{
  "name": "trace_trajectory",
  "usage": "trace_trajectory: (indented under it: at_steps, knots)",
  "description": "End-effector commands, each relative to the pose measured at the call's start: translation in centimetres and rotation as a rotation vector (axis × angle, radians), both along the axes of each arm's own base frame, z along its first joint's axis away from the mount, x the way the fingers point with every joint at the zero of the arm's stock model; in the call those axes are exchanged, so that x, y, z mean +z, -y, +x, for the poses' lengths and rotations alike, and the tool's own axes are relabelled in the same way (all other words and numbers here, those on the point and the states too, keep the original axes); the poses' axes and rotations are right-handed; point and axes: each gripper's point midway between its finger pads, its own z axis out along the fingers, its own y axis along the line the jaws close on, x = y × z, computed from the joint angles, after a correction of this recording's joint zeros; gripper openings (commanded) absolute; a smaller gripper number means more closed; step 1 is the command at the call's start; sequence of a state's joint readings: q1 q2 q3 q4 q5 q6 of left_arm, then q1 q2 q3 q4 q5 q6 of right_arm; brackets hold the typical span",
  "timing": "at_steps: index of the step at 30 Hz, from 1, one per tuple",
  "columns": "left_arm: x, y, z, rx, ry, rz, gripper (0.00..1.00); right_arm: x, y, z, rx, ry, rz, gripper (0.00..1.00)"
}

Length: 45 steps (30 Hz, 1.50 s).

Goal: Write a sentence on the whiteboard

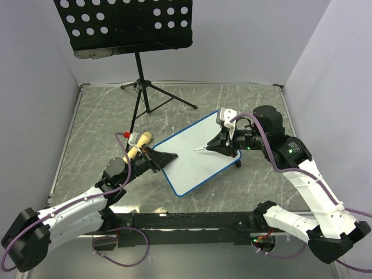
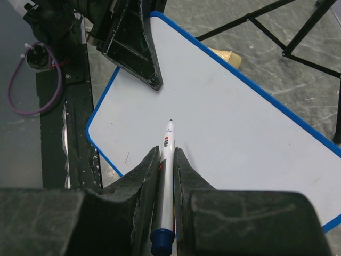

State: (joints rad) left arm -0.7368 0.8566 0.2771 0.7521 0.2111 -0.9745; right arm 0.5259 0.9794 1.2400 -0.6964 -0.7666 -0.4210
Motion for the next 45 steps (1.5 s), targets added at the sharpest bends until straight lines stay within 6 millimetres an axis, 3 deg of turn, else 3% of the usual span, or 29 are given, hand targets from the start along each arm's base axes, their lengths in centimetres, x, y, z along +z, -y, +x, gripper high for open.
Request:
trace_trajectory:
  at_steps: [1,25,45]
  knots:
    - [7.7,-0.7,-1.0,-0.011,0.15,-0.196,0.01,2.0,-0.1,0.2,0.007,0.067,0.022,0.0]
    - [7.7,-0.4,-0.9,-0.025,0.138,-0.207,0.01,1.3,-1.9,-1.0,0.085,0.078,-0.014,0.0]
    - [7.7,-0.3,-1.0,-0.031,0.139,-0.207,0.01,1.0,-1.9,-0.3,0.061,0.084,-0.025,0.0]
